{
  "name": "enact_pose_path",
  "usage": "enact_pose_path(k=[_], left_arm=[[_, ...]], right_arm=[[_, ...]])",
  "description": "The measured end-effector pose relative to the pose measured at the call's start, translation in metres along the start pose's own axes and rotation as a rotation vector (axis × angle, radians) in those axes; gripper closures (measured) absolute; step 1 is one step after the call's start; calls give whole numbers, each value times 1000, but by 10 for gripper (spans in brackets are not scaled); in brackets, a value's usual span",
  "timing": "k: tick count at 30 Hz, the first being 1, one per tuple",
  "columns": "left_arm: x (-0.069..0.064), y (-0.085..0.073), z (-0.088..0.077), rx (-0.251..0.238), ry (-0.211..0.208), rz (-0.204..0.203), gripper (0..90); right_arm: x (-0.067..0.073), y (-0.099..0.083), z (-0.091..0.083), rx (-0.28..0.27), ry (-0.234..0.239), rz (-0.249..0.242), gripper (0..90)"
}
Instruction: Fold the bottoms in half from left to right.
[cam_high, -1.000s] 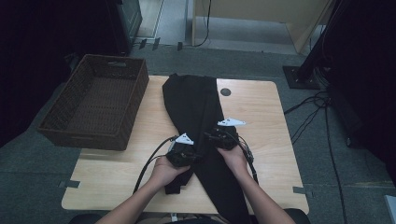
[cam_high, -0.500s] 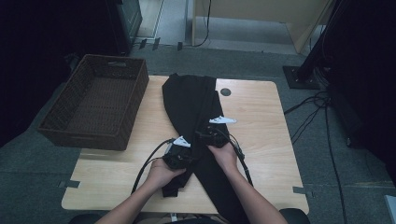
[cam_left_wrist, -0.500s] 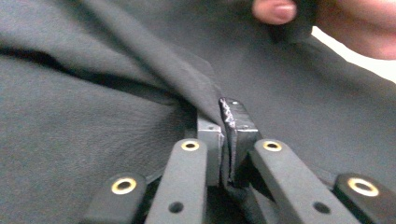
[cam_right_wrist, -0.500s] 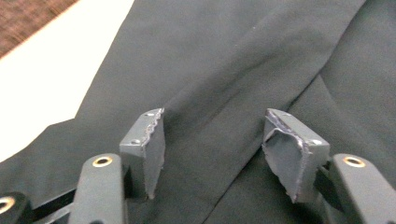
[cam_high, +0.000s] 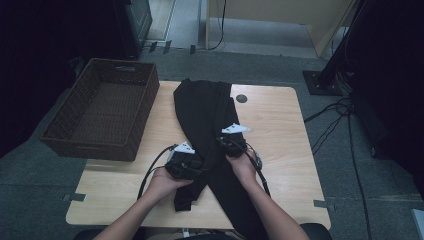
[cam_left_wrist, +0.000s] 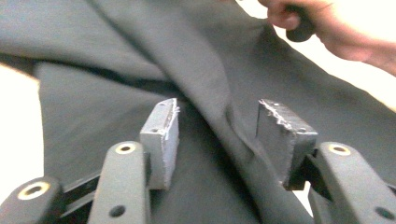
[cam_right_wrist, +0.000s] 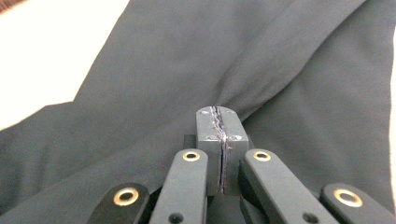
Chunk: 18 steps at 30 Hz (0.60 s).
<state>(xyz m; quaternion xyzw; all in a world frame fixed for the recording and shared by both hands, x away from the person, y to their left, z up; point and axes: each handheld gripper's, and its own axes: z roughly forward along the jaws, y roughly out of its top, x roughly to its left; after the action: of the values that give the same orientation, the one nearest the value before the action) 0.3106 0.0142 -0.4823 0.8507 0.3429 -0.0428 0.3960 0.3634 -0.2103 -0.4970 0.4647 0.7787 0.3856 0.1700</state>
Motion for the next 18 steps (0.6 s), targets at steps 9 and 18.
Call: enact_pose_path(k=[9,18], left_arm=[[6,-18,0,43,43,5,435],[9,-18,5,51,68,6,434]], right_arm=[[-43,6,-49,-76,-44,67,893],[-70,-28,-38,5,-101,119,659]])
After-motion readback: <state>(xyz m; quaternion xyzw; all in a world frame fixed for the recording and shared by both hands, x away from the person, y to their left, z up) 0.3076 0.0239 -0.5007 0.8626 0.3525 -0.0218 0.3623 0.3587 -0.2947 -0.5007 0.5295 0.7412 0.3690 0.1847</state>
